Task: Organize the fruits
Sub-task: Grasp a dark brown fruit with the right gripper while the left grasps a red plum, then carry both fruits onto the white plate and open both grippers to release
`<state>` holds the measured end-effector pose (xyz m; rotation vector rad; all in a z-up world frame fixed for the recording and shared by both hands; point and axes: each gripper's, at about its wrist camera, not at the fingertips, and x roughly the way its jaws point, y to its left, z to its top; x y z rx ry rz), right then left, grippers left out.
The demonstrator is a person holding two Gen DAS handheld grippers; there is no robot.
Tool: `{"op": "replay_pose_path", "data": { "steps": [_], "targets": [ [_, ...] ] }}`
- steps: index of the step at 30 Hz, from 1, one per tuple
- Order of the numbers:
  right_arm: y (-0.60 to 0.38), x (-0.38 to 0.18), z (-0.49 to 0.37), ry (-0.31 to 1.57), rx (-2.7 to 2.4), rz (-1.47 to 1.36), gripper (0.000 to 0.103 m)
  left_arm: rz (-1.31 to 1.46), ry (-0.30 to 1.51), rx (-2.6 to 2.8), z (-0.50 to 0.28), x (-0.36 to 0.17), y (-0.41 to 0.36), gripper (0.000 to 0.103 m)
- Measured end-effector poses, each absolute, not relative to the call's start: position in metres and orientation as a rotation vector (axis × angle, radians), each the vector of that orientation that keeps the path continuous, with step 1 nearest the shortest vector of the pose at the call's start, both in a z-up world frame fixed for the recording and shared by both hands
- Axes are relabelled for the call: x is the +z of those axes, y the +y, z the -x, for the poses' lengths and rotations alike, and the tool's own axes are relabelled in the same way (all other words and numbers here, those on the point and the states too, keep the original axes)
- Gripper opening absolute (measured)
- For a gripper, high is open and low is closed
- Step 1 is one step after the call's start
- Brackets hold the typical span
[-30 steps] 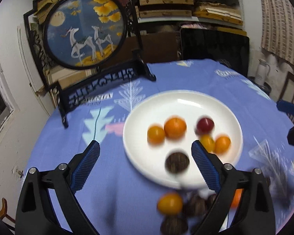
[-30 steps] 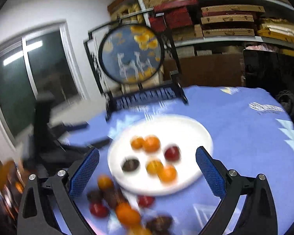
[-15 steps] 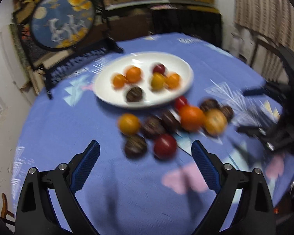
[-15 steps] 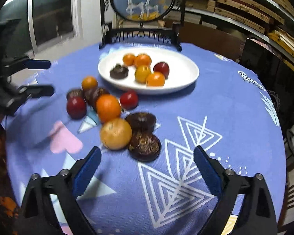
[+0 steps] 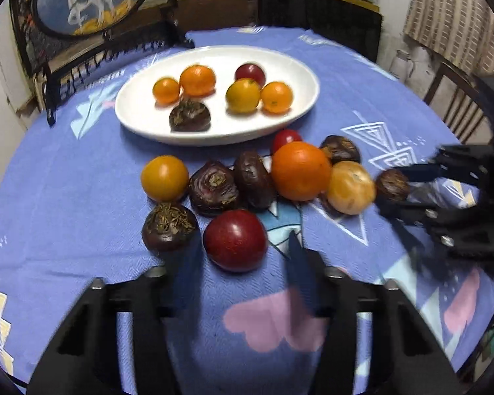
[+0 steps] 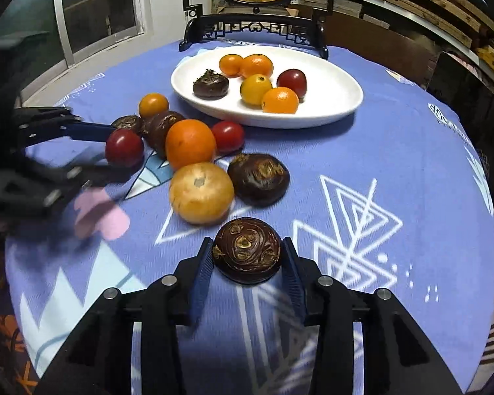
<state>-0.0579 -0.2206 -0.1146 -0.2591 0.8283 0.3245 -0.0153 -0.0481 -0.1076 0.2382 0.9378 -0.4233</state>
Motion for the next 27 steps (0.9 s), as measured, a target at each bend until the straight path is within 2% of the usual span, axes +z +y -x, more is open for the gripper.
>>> {"op": "replay_pose_path", "data": {
  "steps": [4,9,17,21,27],
  "targets": [
    [-0.227,-0.113,0.067,0.818,0.322,0.243,0.042,-0.212,0.954,-0.431,0.012,-0.109,-0.046,0.037],
    [-0.225,-0.102,0.075,0.782,0.336,0.232,0.042,-0.229,0.881,-0.449,0.025,-0.091,-0.043,0.037],
    [-0.211,-0.046,0.077,0.612,0.370,0.163,0.042,-0.296,0.650,-0.342,0.030,-0.035,-0.039,0.037],
    [-0.204,-0.015,0.072,0.512,0.389,0.109,0.042,-0.279,0.603,-0.286,0.021,-0.019,-0.037,0.037],
    [-0.194,0.001,0.068,0.458,0.422,0.075,0.042,-0.260,0.591,-0.258,0.014,-0.016,-0.026,0.037]
  ]
}}
